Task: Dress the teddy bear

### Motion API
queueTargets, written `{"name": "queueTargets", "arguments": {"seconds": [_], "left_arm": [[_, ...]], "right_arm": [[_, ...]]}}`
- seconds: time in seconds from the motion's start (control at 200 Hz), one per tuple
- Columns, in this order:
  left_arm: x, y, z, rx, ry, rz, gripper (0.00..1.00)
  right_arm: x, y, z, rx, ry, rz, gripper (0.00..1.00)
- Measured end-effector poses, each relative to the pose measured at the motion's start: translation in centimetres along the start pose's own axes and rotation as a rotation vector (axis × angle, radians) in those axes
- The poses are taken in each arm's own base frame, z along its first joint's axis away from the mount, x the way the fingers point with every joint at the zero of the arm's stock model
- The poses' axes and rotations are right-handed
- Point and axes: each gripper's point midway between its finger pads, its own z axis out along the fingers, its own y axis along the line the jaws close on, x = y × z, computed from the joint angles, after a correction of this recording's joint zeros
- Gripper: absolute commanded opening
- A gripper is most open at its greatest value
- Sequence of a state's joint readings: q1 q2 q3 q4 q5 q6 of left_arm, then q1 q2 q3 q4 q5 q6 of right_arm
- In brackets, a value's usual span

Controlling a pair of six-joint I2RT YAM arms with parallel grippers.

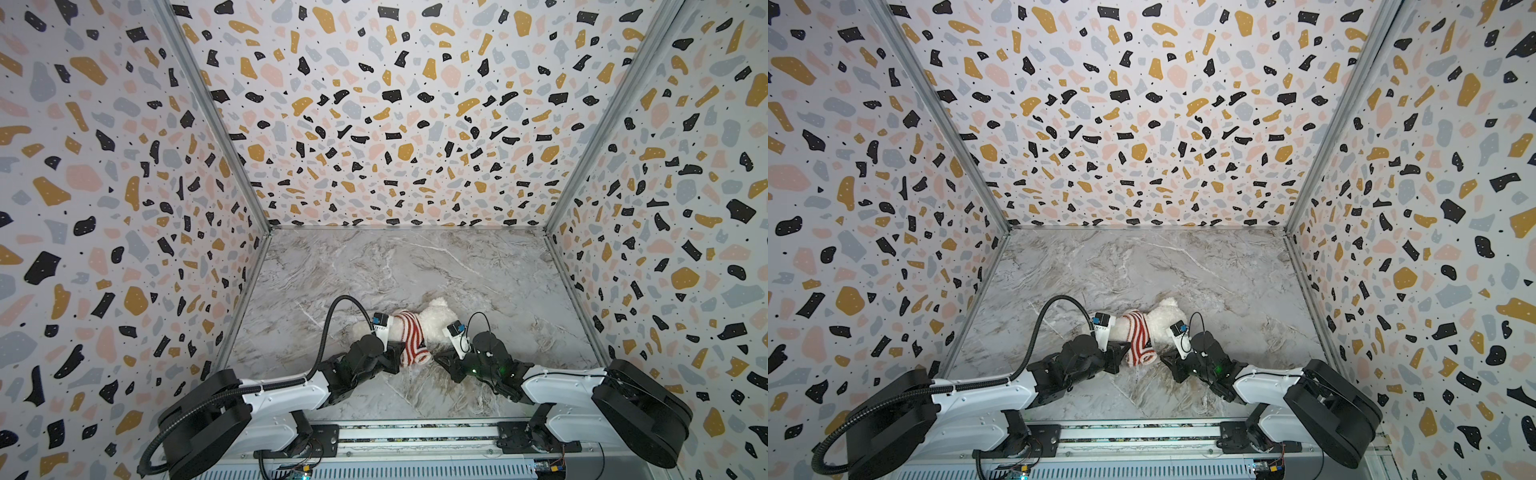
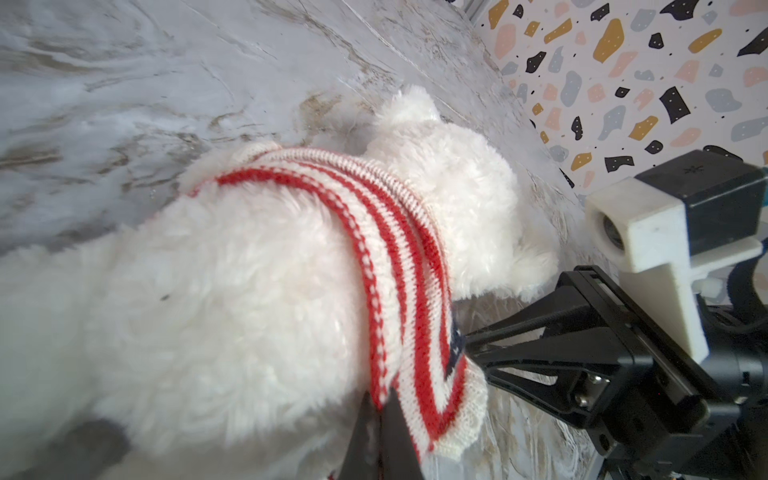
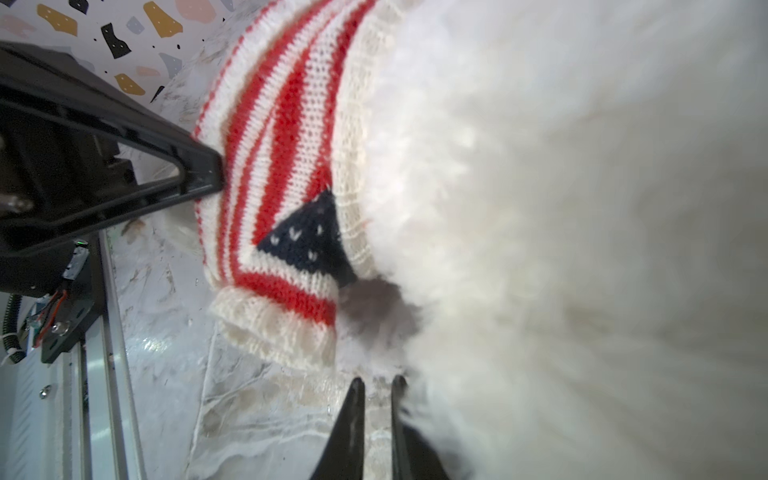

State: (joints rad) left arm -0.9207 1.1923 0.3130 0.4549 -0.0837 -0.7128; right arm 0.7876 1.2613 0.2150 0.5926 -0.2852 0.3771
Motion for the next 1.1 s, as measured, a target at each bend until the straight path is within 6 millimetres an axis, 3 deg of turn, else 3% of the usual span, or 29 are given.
{"name": "queueTargets", "arguments": {"seconds": [0.205,0.446,0.821,1.101], "left_arm": [[0.8,2.6,0.7,-0.058,0.011,-0.035,0.00],[1.5,1.9,1.8,-0.003,0.040,-0.055,0.00],[1.6,1.3,2.0,0.031,0.051,-0.068,0.00],[1.4,1.1,2.1,0.033,0.049,-0.068,0.00]], "right_arm": [[-0.6,1.2,-0.1,-0.039,-0.018,-0.013,0.14],[-0.6,2.9,0.1,-0.092,-0.018,-0.009,0.08],[0.2,2.3,2.2,-0.099,0.027,0.021,0.03],[-1.8,1.7,3.7,-0.109,-0.006,0.030,0.04]]}}
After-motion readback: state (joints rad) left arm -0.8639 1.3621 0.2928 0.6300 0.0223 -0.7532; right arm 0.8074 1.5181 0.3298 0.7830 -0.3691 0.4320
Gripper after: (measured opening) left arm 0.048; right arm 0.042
